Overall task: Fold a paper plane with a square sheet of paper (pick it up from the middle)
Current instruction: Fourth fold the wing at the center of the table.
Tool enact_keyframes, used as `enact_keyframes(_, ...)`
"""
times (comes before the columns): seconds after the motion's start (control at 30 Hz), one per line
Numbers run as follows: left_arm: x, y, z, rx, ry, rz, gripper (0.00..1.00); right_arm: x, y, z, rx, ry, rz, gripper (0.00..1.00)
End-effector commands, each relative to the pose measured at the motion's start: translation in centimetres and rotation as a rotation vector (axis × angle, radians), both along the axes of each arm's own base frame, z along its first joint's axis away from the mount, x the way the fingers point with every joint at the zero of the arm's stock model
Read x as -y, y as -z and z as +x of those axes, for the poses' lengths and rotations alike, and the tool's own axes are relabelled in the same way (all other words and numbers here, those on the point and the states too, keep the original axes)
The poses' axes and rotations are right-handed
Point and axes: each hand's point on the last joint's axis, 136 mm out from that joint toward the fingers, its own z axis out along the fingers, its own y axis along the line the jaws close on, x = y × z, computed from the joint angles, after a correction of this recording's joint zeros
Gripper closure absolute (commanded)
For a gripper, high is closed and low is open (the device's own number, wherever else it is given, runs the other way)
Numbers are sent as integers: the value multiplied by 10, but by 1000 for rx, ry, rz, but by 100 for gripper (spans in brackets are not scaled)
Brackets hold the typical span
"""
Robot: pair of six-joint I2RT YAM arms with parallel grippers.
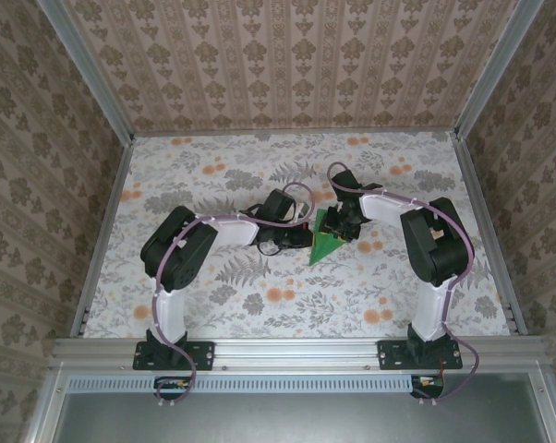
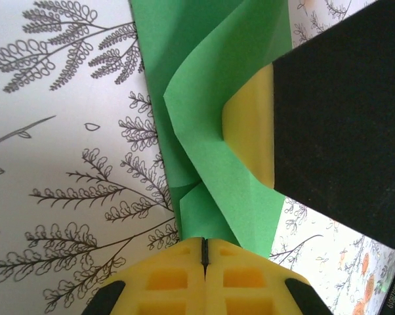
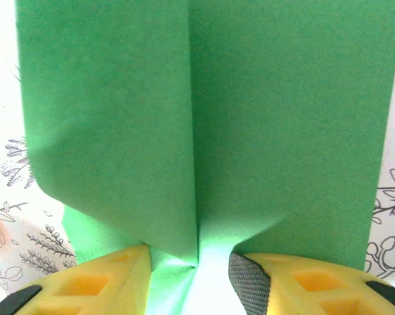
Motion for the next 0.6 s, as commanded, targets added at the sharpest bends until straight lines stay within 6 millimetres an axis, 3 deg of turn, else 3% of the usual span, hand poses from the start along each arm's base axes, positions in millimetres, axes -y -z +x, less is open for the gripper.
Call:
enact_keyframes(0.0,-1,-4,6,17,-9,12,97,48,101,-87,-342,19,-230,54)
enact_keyframes(0.13,-5,-18,7,64,-24,-10,97,48,102,-87,-344,28,-235,54)
enact_keyframes(0.43,10,-56,-13,124,18,-168,96,47,102,-86,-341,35,-229,54)
enact_keyframes(0.57,17,-57,-19,129,44,-175,95,48,102,-87,-343,39,-228,54)
